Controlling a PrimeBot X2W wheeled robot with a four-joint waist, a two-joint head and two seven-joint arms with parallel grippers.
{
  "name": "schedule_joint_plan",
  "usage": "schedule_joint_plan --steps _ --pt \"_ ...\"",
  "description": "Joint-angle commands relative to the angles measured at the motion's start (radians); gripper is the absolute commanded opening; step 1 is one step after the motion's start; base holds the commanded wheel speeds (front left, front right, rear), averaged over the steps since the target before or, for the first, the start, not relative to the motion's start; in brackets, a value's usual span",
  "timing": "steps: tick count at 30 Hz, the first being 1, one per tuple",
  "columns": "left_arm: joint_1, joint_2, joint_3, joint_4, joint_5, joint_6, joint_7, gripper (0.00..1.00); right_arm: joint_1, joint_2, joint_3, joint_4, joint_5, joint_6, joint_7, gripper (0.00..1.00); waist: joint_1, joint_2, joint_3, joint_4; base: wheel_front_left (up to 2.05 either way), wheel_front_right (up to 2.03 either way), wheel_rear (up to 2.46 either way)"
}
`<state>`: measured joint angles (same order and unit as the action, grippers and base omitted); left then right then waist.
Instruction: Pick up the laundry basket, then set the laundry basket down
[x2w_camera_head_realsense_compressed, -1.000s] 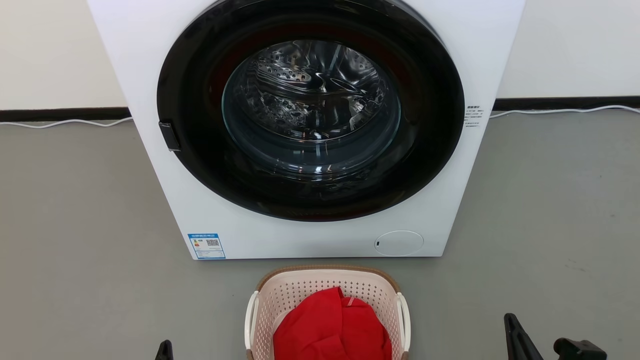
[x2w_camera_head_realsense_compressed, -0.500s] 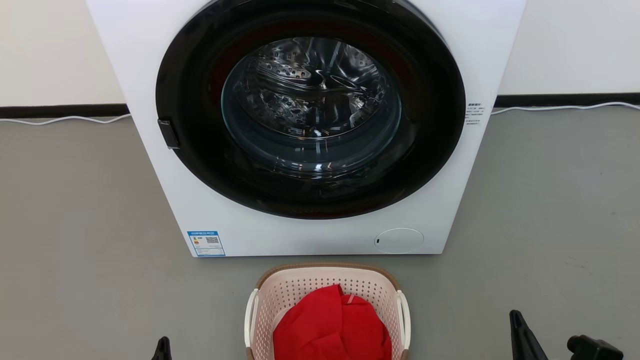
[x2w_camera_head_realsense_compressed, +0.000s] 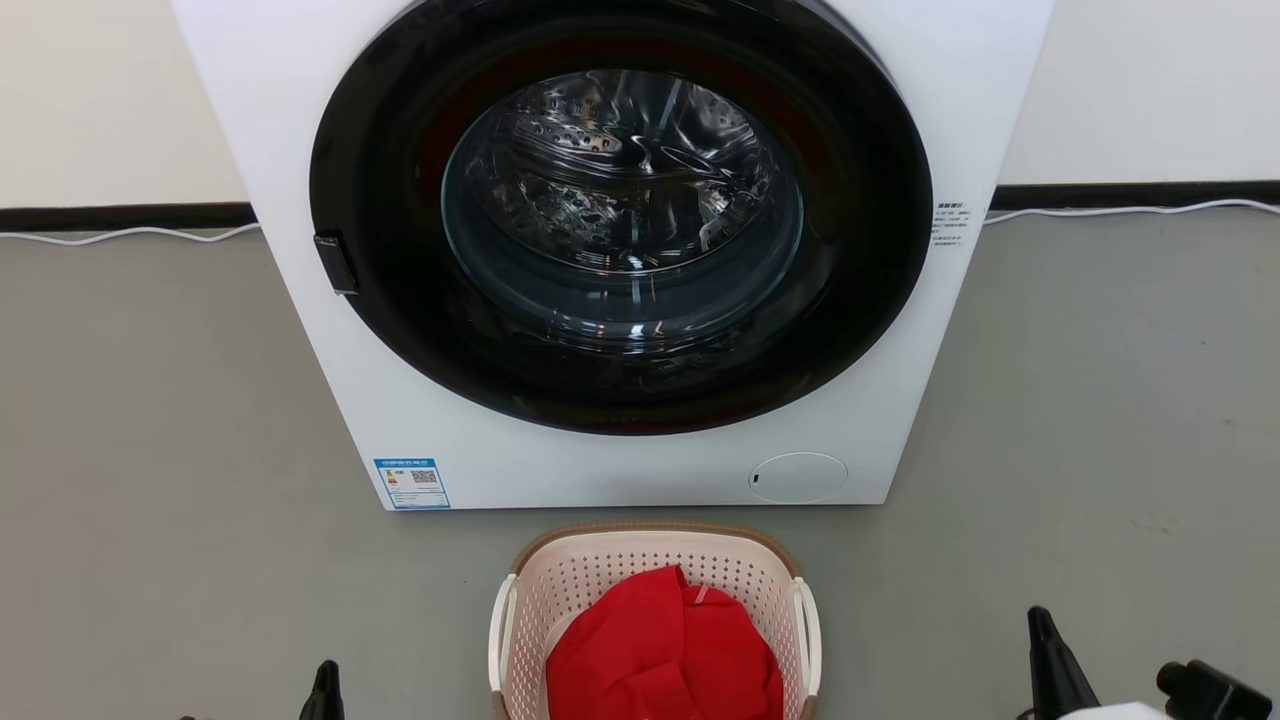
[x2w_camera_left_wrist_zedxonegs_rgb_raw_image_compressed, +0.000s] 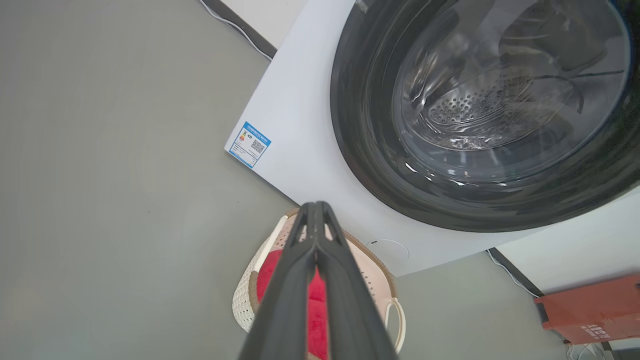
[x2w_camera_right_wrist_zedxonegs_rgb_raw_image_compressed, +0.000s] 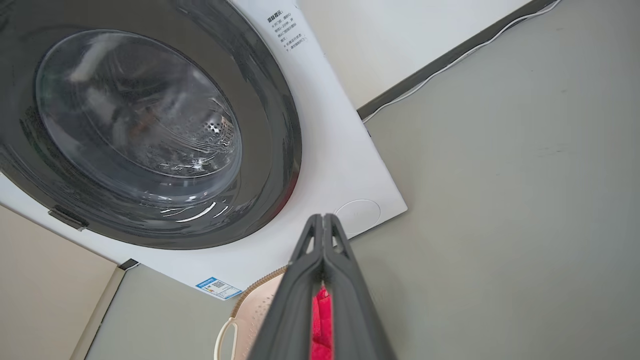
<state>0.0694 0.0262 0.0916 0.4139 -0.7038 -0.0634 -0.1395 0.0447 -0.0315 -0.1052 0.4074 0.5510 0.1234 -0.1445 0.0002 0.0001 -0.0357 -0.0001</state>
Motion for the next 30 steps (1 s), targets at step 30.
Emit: schedule_joint_plan --steps 30 --pt "-0.096 0.014 0.012 -0.076 -0.315 -0.031 0.086 0.0 -0.084 -0.013 -0.002 -0.075 0.366 0.004 0.089 0.0 -0.0001 -0.0001 0.013 0.0 0.0 0.0 0.0"
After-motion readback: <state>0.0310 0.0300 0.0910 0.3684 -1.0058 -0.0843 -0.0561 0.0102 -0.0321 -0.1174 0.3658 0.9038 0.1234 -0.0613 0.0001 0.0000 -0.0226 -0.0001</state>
